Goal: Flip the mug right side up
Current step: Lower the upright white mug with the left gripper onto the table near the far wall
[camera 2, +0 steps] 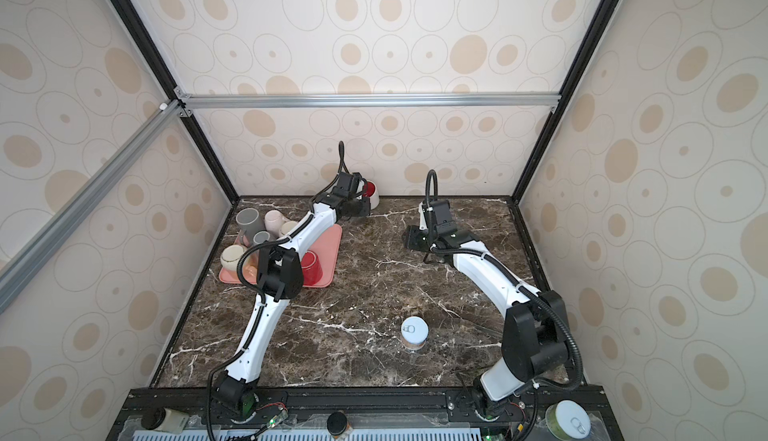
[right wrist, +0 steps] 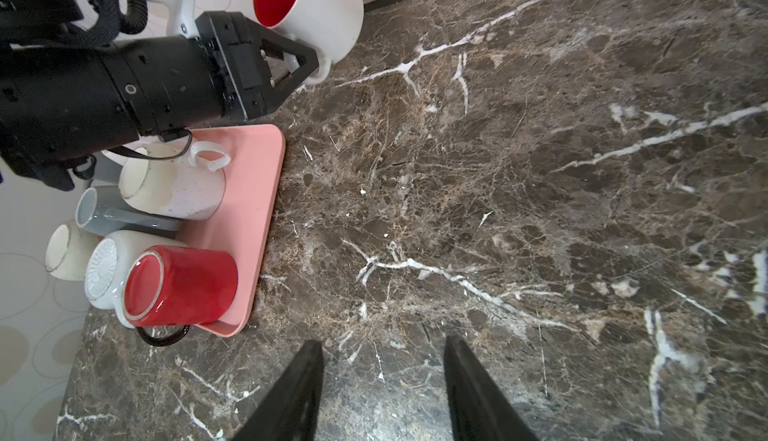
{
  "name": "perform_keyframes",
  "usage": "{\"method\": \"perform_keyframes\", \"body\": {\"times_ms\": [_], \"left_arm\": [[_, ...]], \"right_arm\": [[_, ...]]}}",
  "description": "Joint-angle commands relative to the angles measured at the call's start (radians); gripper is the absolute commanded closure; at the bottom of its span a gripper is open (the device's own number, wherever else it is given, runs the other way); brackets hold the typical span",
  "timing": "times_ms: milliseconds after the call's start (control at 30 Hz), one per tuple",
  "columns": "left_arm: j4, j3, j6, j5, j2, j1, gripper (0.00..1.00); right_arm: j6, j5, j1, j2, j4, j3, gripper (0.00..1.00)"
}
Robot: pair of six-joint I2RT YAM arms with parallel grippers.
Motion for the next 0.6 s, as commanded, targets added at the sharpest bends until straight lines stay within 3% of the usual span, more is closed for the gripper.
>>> {"method": "perform_keyframes", "body": {"times_ms": [0, 267, 567], "left_arm": [[-0.012, 0.068, 0.059, -0.070, -0.003, -0.002, 1.00], [0.019, 0.001, 0.094, -0.124, 0.004, -0.003, 1.00], [0.024, 0.001, 0.076, -0.106, 0.029, 0.000, 0.96]], "right_arm": [[-0.028, 0.013, -0.003, 0.031, -0.039, 0.041, 0.50], [-0.020, -0.017, -0.003, 0.076, -0.033, 0.049, 0.50], [-0.006, -0.056, -0.004, 0.087, -0.023, 0.056, 0.50]]}}
